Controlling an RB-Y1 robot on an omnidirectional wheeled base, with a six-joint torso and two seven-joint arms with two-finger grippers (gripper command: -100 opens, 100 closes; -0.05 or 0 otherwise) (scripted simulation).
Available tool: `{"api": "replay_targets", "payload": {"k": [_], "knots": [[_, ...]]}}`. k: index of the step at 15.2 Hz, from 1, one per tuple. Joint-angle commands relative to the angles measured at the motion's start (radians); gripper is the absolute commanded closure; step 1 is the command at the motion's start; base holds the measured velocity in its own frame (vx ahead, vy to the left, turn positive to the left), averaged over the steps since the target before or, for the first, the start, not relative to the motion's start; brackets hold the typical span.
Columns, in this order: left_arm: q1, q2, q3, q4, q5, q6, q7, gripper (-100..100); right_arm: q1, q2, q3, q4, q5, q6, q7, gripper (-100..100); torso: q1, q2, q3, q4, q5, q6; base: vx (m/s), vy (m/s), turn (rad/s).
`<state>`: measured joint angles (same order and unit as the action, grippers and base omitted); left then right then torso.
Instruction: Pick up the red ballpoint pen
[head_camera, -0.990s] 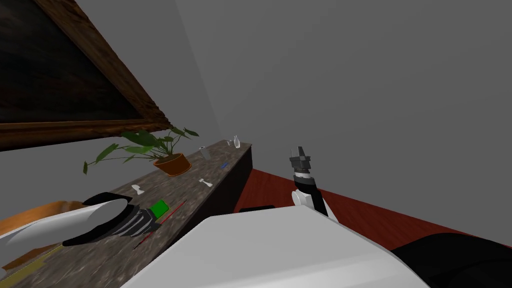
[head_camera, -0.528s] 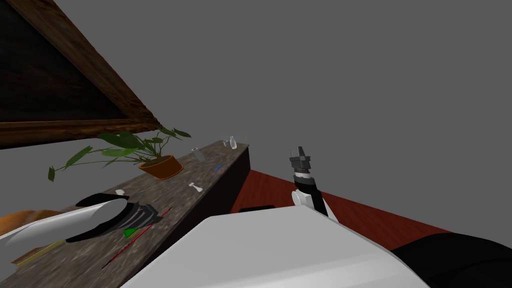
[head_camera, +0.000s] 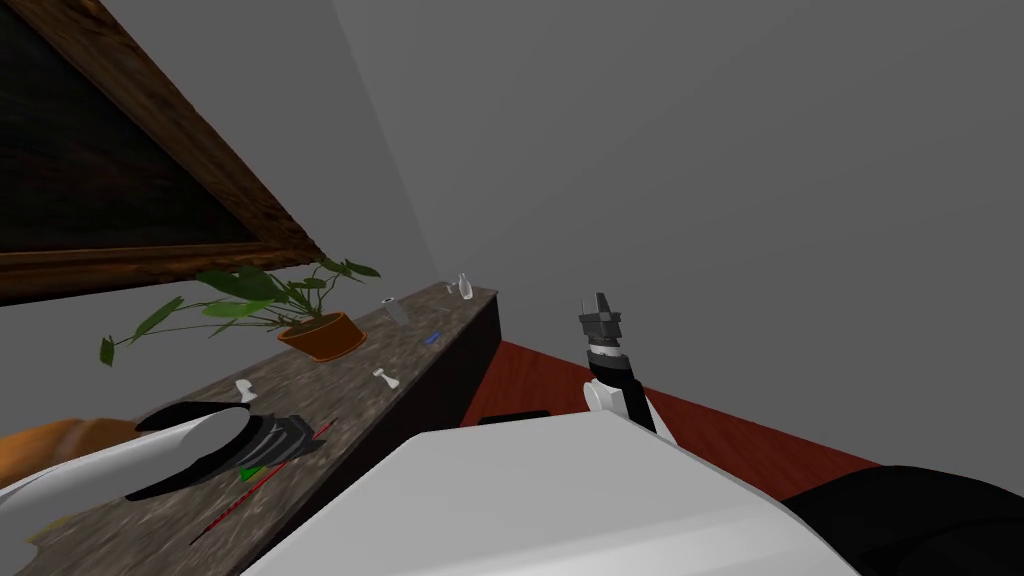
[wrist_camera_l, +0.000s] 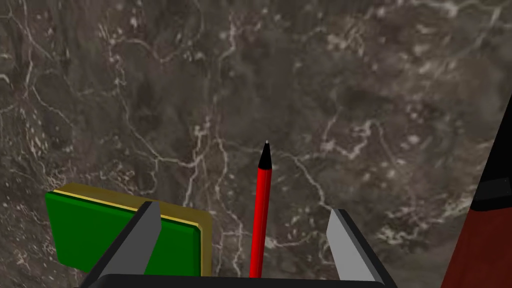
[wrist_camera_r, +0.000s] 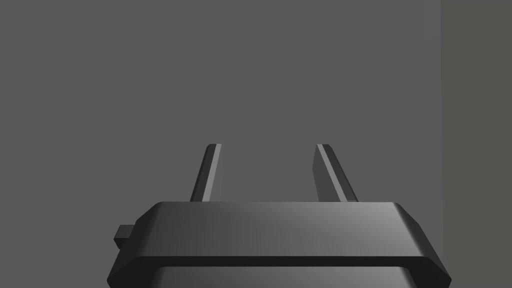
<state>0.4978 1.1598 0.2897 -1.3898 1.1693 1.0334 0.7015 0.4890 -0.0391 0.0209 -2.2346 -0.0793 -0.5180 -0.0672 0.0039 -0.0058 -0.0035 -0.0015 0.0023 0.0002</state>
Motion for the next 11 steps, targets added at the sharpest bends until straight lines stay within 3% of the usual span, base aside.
{"api": "replay_targets", "payload": {"k": [1, 3, 4, 5, 11], "knots": [[-0.004, -0.017, 0.003, 0.020, -0.001, -0.008, -0.035, -100, 0.000, 0.000, 0.000, 0.000, 0.000, 0.000, 0.000, 0, 0.000, 0.000, 0.000, 0.000, 0.000, 0.000, 0.063, -0.006, 0.038], [-0.009, -0.032, 0.004, 0.041, -0.003, -0.015, -0.065, -100, 0.000, 0.000, 0.000, 0.000, 0.000, 0.000, 0.000, 0, 0.000, 0.000, 0.000, 0.000, 0.000, 0.000, 0.066, -0.011, 0.039], [-0.008, -0.023, 0.002, 0.028, -0.003, -0.009, -0.043, -100, 0.000, 0.000, 0.000, 0.000, 0.000, 0.000, 0.000, 0, 0.000, 0.000, 0.000, 0.000, 0.000, 0.000, 0.036, -0.007, 0.019], [-0.002, -0.009, 0.002, 0.010, -0.001, -0.004, -0.020, 100, 0.000, 0.000, 0.000, 0.000, 0.000, 0.000, 0.000, 0, 0.000, 0.001, 0.000, 0.000, 0.000, 0.000, -0.018, 0.000, -0.049], [0.014, 0.039, -0.002, -0.050, 0.004, 0.017, 0.070, 100, 0.000, 0.000, 0.000, 0.000, 0.000, 0.000, 0.000, 0, 0.004, 0.009, 0.005, 0.002, 0.000, 0.001, -0.074, 0.012, -0.046]]}}
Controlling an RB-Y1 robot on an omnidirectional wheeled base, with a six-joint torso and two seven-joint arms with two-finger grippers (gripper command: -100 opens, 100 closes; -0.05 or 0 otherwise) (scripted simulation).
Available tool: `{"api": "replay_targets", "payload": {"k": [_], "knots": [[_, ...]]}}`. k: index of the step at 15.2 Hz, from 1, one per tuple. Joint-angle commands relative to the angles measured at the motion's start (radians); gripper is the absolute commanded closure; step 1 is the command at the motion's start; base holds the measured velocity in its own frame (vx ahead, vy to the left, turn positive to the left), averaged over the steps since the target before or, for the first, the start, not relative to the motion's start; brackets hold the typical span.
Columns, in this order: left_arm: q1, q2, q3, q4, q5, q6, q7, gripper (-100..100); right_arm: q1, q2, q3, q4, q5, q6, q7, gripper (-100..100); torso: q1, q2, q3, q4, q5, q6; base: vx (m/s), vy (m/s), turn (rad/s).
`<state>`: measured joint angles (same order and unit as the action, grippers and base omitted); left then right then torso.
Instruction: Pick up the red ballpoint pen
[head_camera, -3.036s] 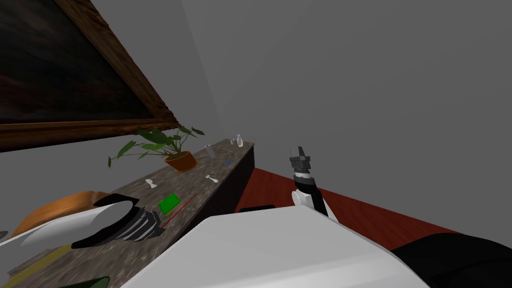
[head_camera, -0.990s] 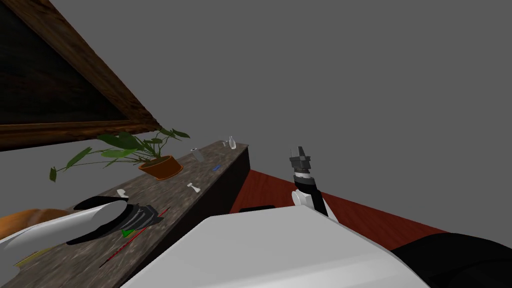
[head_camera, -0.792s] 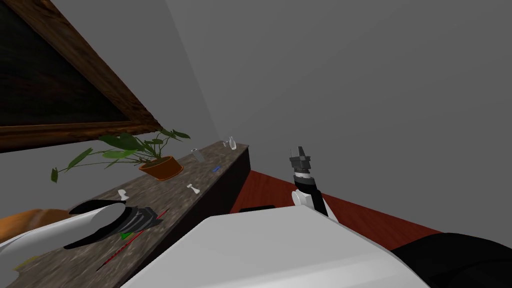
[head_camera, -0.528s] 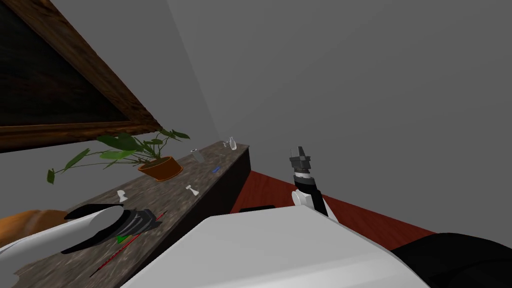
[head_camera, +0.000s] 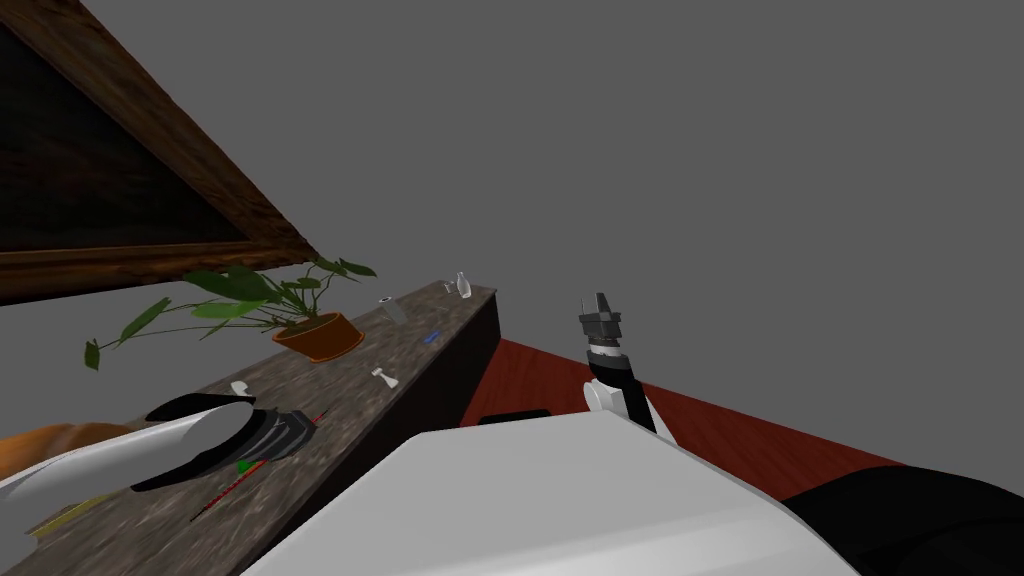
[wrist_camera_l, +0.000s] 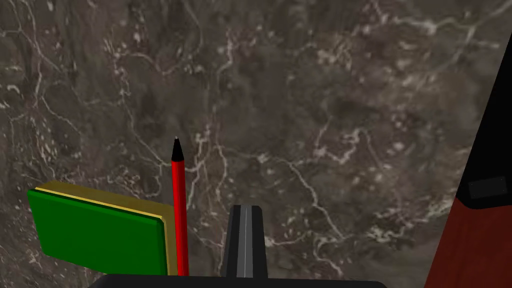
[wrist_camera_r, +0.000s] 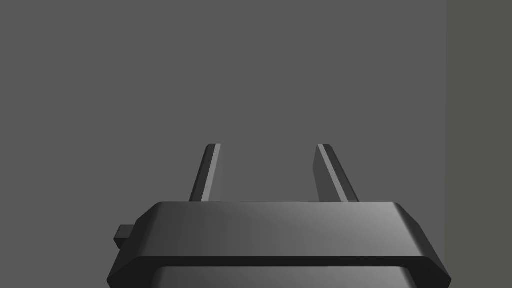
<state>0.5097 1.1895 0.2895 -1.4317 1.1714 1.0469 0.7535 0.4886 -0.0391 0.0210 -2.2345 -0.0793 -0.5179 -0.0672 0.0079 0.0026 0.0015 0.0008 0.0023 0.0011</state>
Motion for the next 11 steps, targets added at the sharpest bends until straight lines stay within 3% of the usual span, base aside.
{"api": "replay_targets", "payload": {"k": [1, 2, 3, 7, 9, 10, 11], "knots": [[0.004, 0.017, -0.002, -0.019, 0.002, 0.007, 0.033, 100, 0.000, 0.000, 0.000, 0.000, 0.000, 0.000, 0.000, 0, 0.000, 0.000, 0.000, 0.000, 0.000, 0.000, -0.057, 0.014, -0.041], [0.002, 0.007, -0.002, -0.010, 0.000, 0.003, 0.016, 100, 0.000, 0.000, 0.000, 0.000, 0.000, 0.000, 0.000, 0, 0.000, 0.000, 0.000, 0.000, 0.000, 0.000, -0.033, 0.010, -0.019], [0.003, 0.017, 0.004, -0.018, 0.010, 0.010, 0.027, -100, 0.000, 0.000, 0.000, 0.000, 0.000, 0.000, 0.000, 0, 0.000, -0.002, -0.001, 0.000, 0.000, 0.000, 0.002, 0.073, 0.008], [0.003, 0.028, 0.011, -0.024, 0.022, 0.017, 0.034, -100, 0.000, 0.000, 0.000, 0.000, 0.000, 0.000, 0.000, 0, 0.011, -0.008, -0.005, -0.002, 0.002, 0.000, 0.044, 0.157, -0.004], [-0.012, 0.004, 0.003, 0.007, -0.010, -0.009, 0.014, -100, 0.000, 0.000, 0.000, 0.000, 0.000, 0.000, 0.000, 0, 0.010, -0.008, -0.005, -0.002, 0.003, 0.000, 0.022, 0.051, -0.021], [-0.005, 0.019, 0.007, -0.008, 0.011, 0.009, 0.024, -100, 0.000, 0.000, 0.000, 0.000, 0.000, 0.000, 0.000, 0, 0.005, -0.007, -0.004, -0.002, 0.002, 0.000, 0.008, -0.017, -0.009], [-0.006, 0.017, 0.006, -0.004, 0.008, 0.005, 0.020, 100, 0.000, 0.000, 0.000, 0.000, 0.000, 0.000, 0.000, 0, 0.001, -0.007, -0.004, -0.002, 0.001, 0.000, 0.000, 0.000, 0.000]]}}
